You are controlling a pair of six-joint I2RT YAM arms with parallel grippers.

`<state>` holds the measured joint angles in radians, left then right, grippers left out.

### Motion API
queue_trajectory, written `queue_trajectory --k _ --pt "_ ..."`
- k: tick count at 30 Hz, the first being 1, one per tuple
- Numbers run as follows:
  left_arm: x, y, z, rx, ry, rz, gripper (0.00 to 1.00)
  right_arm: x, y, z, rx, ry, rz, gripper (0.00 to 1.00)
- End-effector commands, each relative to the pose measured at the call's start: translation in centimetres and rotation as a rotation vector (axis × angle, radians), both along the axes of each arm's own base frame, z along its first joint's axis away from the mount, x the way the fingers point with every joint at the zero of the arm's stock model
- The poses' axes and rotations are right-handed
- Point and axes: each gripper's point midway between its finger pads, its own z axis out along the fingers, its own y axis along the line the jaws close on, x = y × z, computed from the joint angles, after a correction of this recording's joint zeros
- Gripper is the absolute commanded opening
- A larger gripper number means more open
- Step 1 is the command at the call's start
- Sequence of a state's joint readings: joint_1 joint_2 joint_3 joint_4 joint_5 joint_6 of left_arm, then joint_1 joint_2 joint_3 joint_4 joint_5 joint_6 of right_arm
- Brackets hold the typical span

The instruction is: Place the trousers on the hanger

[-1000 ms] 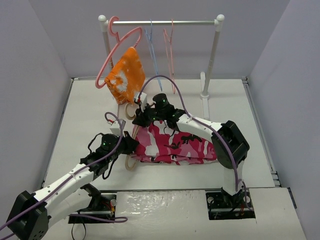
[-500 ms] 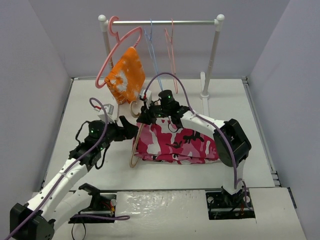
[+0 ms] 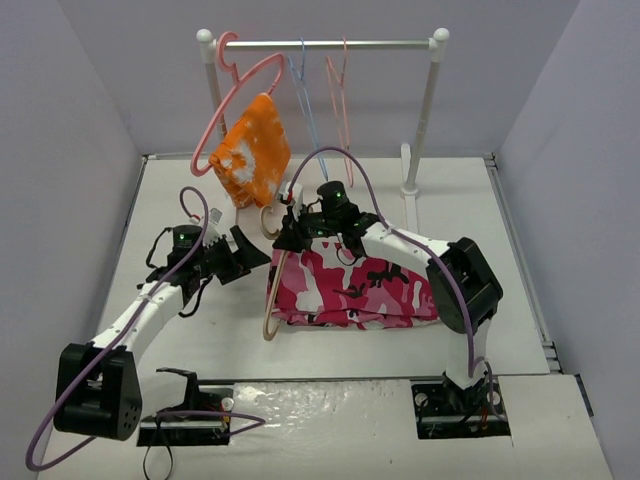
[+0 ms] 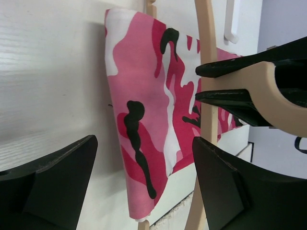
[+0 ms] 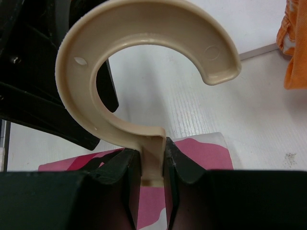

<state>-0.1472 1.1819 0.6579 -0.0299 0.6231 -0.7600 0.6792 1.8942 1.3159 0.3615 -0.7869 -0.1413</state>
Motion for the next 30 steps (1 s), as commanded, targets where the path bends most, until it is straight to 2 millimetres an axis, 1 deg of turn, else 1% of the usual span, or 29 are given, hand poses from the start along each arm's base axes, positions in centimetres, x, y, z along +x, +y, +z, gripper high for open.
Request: queue_trajectory --k 1,4,7,11,13,18,23,29,30 --pt "1.0 -2.1 2.7 -0.102 -0.082 -0.065 0.77 -0.5 0.3 6.8 0.128 -0.127 0.046 0.0" --pt "0.3 -3.1 0.5 -0.093 -0.013 -0.091 0.77 -0.5 0.3 7.2 0.137 -0.134 0.045 0.0" --pt "-0.1 -3.8 -0.9 -0.1 0.038 -0.101 0.76 -0.5 0.2 7.5 0.143 -0.138 0.044 0.0" --pt "-0.5 -3.8 -2.2 -0.104 0.08 -0.084 0.73 -0.6 0.3 7.8 0.151 -0.139 0.048 0.0" --pt "-0.6 -4.0 -2.3 -0.122 0.081 -0.086 0.72 -0.6 0.3 7.9 0.152 -0.137 0.046 0.0" --pt "-0.7 -4.7 -1.3 -0.176 0.057 -0.104 0.58 -0.7 0.2 8.1 0.156 -0.14 0.043 0.0" --pt "-1.0 -5.7 -0.5 -0.204 0.034 -0.146 0.48 -0.8 0.3 8.2 0.167 -0.136 0.044 0.0" --pt "-1.5 -6.0 -0.3 -0.221 0.04 -0.17 0.29 -1.0 0.3 8.6 0.181 -0.135 0.055 0.0" --pt "-1.5 -6.1 -0.2 -0.223 0.036 -0.175 0.23 -1.2 0.3 8.7 0.183 -0.134 0.06 0.0"
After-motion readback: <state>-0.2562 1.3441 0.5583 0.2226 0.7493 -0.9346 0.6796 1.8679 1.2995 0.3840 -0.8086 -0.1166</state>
